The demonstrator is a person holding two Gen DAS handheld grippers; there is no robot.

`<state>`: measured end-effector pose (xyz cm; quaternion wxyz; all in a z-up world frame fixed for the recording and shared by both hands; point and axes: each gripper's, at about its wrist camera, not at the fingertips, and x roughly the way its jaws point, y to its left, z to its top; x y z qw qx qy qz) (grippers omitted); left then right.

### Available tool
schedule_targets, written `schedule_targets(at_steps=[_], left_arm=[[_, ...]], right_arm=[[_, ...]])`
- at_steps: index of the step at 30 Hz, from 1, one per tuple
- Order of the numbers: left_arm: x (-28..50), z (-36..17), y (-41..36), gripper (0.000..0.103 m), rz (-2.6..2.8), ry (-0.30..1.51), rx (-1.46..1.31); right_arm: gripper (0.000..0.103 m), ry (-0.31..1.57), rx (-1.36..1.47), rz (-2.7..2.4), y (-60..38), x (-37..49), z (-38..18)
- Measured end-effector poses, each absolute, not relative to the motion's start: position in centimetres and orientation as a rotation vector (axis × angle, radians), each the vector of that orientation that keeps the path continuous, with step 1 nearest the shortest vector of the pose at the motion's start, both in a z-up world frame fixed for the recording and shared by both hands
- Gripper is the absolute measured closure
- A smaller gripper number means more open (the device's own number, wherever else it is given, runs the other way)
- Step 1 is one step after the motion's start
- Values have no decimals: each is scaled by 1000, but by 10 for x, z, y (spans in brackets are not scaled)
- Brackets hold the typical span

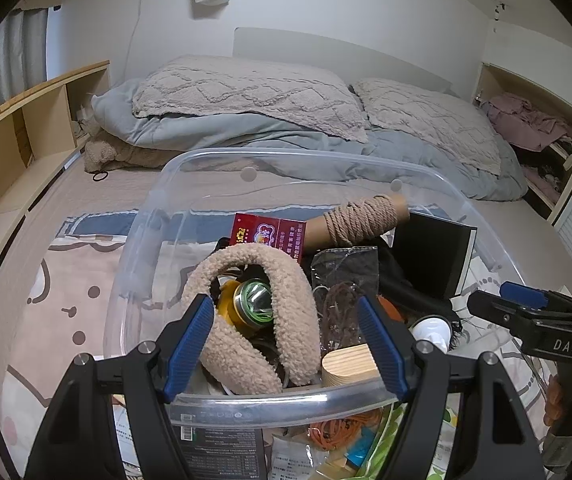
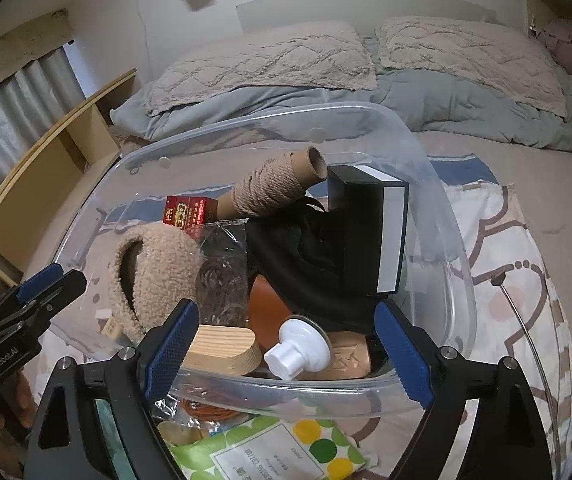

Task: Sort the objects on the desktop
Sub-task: 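Lower the white knobbed cap into the plastic box and open the right tool, then withdraw both tools up and away from the plastic box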

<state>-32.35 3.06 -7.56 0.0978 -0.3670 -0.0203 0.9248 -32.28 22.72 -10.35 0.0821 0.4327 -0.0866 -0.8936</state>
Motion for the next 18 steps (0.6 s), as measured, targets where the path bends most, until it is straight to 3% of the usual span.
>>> schedule_targets(at_steps=[13, 16, 18], left_arm=[[-321, -75, 33, 29, 2738, -55, -1084], [-320, -75, 35, 29, 2738, -59, -1082], [-319, -74, 36, 29, 2738, -58, -1082]], right_arm=[[13, -237, 1253, -2682, 228, -320, -104], [0, -310, 1156, -2702, 233, -315, -101], [0, -317, 1102, -2728, 234, -311, -101]])
